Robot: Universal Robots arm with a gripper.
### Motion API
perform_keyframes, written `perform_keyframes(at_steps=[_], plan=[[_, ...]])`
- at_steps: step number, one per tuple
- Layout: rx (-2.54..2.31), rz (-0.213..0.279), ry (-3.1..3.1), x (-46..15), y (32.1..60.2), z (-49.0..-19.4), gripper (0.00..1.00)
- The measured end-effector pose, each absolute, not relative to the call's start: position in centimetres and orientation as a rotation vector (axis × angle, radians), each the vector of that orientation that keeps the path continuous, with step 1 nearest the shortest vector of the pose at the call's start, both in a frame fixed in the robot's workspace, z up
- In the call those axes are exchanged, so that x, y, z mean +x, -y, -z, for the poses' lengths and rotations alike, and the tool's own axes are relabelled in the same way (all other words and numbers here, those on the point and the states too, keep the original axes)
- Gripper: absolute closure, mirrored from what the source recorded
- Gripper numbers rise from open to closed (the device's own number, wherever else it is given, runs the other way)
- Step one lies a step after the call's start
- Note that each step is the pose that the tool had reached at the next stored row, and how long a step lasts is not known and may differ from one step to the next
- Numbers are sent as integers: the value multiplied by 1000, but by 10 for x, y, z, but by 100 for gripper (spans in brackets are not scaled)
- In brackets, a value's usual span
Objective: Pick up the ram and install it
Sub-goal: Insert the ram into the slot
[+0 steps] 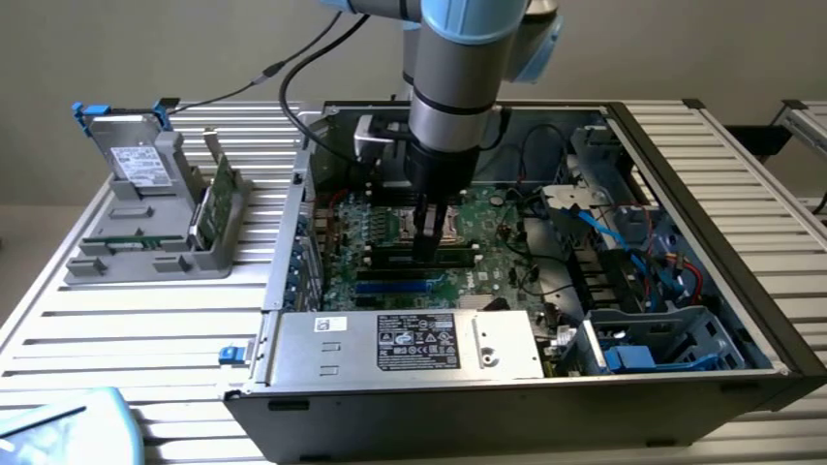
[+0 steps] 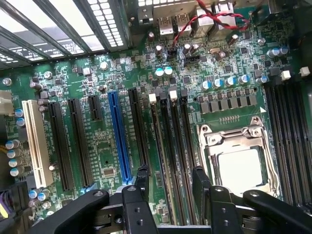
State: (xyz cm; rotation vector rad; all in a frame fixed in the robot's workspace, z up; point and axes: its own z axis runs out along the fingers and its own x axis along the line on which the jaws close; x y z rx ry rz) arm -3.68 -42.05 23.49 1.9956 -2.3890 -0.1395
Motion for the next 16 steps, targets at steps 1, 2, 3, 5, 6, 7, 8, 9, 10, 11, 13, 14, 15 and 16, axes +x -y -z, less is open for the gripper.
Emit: perform_keyframes(at_steps=[1,2,3,5,6,7,8,9,10,11,13,14,15,16], plan=[[1995,139,2389,-37,420,-235,51],[1995,140,2390,-37,420,-236,51],[1995,140,2390,-37,420,-236,51],[1994,140,2390,-37,420,-238,51],[1994,140,2391,-37,420,-240,51],[1993,140,2391,-37,420,-242,51],[1993,139,2391,-37,420,-243,51],[1993,140,2391,-37,420,-244,51],[1993,140,2391,-37,420,-244,51],[1993,140,2391,-37,420,-244,51],[1993,140,2391,-37,420,-244,51],[1993,139,2391,-37,420,-244,51],[1994,139,2391,-37,420,-244,51],[1997,139,2388,-37,419,-244,51]])
